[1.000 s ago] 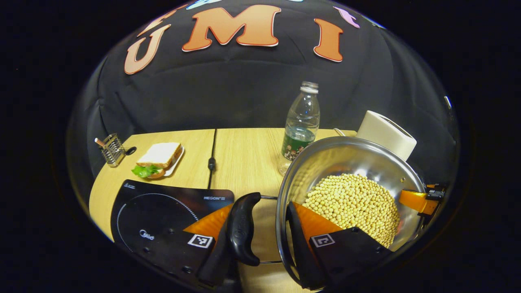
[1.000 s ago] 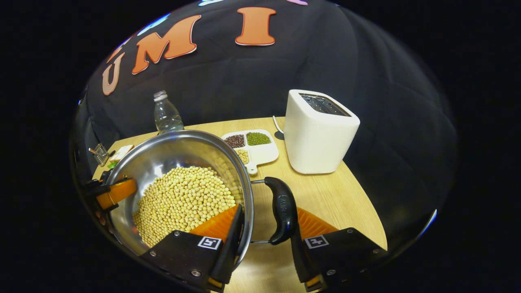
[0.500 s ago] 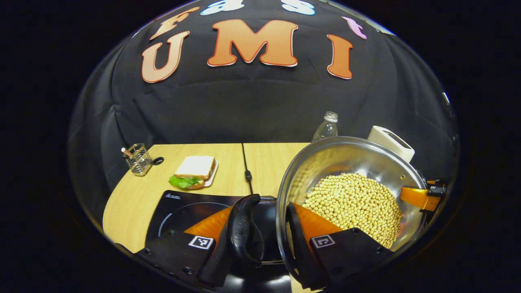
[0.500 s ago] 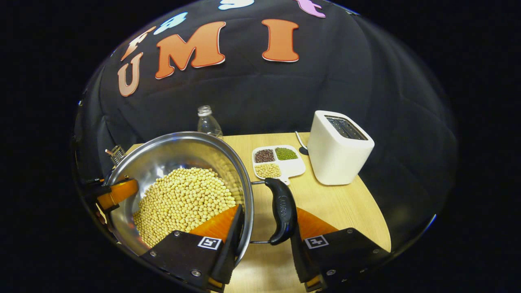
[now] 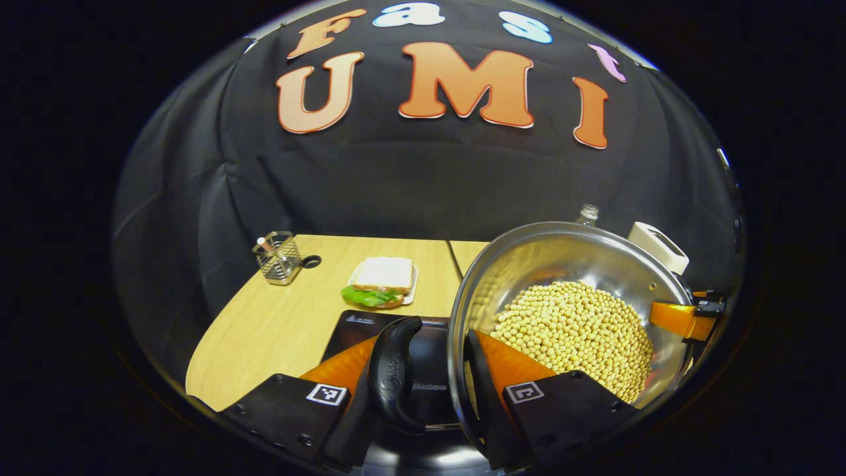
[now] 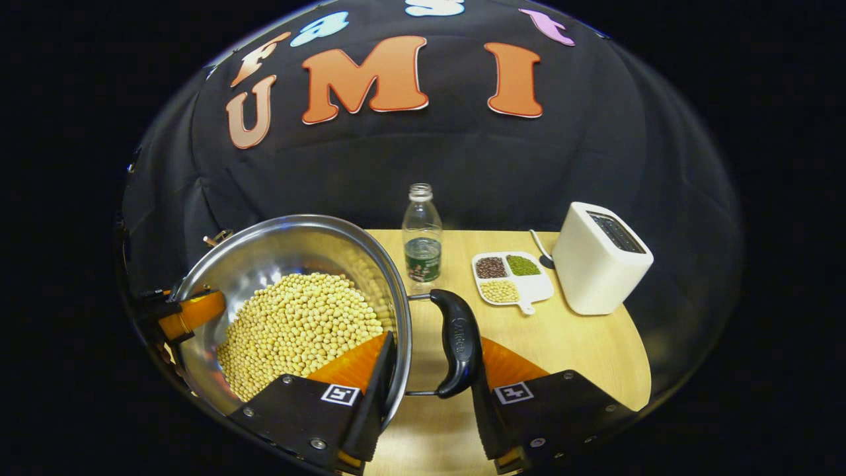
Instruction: First push the handle of the pot to place it horizontally, then grasp the pot with both hands and set it on the induction cooktop.
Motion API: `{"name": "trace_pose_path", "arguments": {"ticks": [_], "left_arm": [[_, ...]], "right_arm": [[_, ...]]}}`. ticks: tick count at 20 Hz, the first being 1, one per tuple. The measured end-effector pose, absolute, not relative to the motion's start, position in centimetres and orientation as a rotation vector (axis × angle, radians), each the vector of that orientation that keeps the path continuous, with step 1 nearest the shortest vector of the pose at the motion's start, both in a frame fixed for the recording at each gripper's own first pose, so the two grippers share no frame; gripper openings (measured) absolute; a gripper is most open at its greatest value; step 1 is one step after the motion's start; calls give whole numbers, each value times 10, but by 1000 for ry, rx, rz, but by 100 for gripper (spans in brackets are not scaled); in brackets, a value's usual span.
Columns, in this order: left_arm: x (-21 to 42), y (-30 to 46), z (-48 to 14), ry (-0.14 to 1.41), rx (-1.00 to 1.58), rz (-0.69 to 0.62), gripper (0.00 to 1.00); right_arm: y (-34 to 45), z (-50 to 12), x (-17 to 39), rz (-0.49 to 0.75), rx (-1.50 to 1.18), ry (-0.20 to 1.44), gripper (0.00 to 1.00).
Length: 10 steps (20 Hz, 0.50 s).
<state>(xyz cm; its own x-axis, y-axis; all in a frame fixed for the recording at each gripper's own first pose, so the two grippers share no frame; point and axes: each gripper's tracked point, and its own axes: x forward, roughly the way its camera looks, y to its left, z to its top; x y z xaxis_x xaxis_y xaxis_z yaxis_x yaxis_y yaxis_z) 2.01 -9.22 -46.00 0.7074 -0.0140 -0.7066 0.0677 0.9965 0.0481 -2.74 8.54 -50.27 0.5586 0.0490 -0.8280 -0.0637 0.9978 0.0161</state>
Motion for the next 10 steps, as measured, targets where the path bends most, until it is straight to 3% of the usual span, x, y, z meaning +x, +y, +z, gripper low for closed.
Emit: {"name": "trace_pose_path", "arguments": {"ticks": [10], "left_arm": [[11, 0, -450, 775, 76, 57, 72]], "right_arm": [[176, -511, -23, 170, -6, 975, 59]]}}
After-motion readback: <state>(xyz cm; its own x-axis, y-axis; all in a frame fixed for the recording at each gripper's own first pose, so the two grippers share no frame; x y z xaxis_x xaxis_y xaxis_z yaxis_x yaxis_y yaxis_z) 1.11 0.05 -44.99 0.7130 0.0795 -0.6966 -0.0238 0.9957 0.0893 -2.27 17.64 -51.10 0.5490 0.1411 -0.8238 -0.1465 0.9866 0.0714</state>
